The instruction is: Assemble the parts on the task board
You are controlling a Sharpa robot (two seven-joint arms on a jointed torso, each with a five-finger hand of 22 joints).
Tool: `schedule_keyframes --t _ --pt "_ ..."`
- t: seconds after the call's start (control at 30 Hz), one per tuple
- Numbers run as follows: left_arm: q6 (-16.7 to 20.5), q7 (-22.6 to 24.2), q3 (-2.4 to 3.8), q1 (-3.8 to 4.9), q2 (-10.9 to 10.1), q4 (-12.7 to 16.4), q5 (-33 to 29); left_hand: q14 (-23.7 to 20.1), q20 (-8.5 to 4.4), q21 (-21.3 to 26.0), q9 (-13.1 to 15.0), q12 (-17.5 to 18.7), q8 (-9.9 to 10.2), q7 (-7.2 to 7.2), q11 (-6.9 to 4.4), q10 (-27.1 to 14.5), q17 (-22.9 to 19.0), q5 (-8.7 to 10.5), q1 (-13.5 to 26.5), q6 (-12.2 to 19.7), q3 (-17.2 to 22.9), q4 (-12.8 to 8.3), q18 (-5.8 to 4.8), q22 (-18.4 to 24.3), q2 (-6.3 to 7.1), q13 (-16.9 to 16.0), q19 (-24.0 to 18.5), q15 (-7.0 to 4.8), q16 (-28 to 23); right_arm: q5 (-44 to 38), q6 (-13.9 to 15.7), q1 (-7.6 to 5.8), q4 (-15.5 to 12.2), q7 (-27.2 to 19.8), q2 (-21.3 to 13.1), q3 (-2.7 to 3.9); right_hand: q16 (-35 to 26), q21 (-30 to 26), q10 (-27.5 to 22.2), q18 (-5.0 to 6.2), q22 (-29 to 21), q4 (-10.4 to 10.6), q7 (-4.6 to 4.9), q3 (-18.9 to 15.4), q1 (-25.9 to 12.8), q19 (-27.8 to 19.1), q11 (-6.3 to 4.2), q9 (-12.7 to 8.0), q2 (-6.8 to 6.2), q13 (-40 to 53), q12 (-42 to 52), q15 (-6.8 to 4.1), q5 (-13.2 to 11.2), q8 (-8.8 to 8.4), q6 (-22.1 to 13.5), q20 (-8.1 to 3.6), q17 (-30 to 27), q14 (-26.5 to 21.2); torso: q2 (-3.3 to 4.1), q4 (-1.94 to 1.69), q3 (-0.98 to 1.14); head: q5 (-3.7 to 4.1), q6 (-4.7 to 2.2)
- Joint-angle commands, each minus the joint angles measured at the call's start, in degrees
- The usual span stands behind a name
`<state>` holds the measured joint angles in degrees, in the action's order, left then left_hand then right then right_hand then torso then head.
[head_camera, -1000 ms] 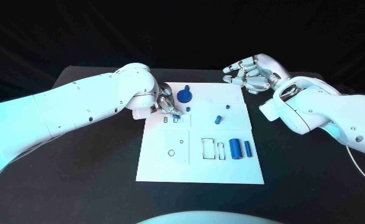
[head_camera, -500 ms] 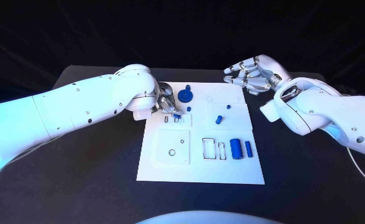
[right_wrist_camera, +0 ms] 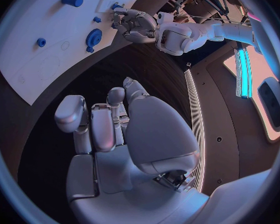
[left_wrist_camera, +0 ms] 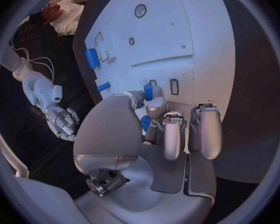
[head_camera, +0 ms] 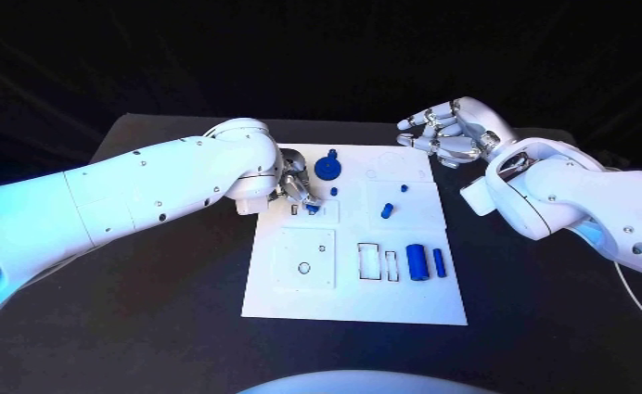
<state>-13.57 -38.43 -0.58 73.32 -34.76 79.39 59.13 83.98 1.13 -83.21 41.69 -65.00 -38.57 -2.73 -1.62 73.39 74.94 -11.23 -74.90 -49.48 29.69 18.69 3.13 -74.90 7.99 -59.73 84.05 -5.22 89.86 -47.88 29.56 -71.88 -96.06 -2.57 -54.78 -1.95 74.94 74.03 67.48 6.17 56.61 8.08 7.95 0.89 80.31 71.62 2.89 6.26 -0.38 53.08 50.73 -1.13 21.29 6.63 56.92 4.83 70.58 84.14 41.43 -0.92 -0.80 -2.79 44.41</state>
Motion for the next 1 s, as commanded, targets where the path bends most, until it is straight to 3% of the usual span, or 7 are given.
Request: schedule_keyframes --t 0.03,0.2,1.0 --pt "-0.85 0.15 -0.06 -0.28 -0.16 0.09 0.76 6.02 0.30 -0.36 0.07 0.13 -0.23 -0.05 0.23 0.00 15.06 0.03 -0.22 0.32 9.06 -8.65 -1.08 -5.78 -0.59 -0.04 2.40 0.41 0.14 -0.13 0.25 0.06 -0.03 -1.02 0.01 0.00 -0.32 -0.21 0.11 0.53 -0.03 0.40 -0.02 0.07 -0.48 -0.14 -0.10 -0.09 0.01 -0.04 -0.01 -0.37 -0.35 -0.22 0.54 -0.12 0.02 1.90 -0.01 -0.14 0.07 -0.02 -0.07" --pt "-1.48 0.17 -0.07 -0.51 -0.43 0.07 1.04 6.02 0.30 -0.36 0.07 0.13 -0.23 -0.05 0.23 0.00 15.06 0.03 -0.22 0.32 9.06 -8.65 -1.08 -5.78 -0.59 -0.04 2.40 0.41 0.14 -0.09 0.19 0.07 0.00 -1.04 0.04 0.00 -0.32 -0.21 0.11 0.53 -0.03 0.40 -0.02 0.07 -0.48 -0.14 -0.10 -0.09 0.01 -0.04 -0.01 -0.37 -0.35 -0.22 0.54 -0.12 0.02 1.90 -0.02 0.02 0.07 -0.10 -0.08" --pt "-4.18 1.21 -0.08 -0.87 -0.89 0.13 2.11 6.02 0.33 -0.08 0.33 -0.41 -0.36 -0.05 0.25 0.37 15.06 0.10 0.21 0.31 9.36 -9.14 -0.99 -5.39 -0.39 -0.61 2.25 0.46 0.14 0.44 -0.02 0.07 -0.05 -1.23 -0.05 0.00 -0.28 -0.21 0.11 0.52 0.00 0.53 -0.03 0.18 -0.58 -0.10 -0.10 -0.10 0.13 -0.09 0.00 -0.37 -0.38 -0.22 0.55 -0.12 0.11 1.93 0.02 -0.01 0.05 -0.51 0.31"
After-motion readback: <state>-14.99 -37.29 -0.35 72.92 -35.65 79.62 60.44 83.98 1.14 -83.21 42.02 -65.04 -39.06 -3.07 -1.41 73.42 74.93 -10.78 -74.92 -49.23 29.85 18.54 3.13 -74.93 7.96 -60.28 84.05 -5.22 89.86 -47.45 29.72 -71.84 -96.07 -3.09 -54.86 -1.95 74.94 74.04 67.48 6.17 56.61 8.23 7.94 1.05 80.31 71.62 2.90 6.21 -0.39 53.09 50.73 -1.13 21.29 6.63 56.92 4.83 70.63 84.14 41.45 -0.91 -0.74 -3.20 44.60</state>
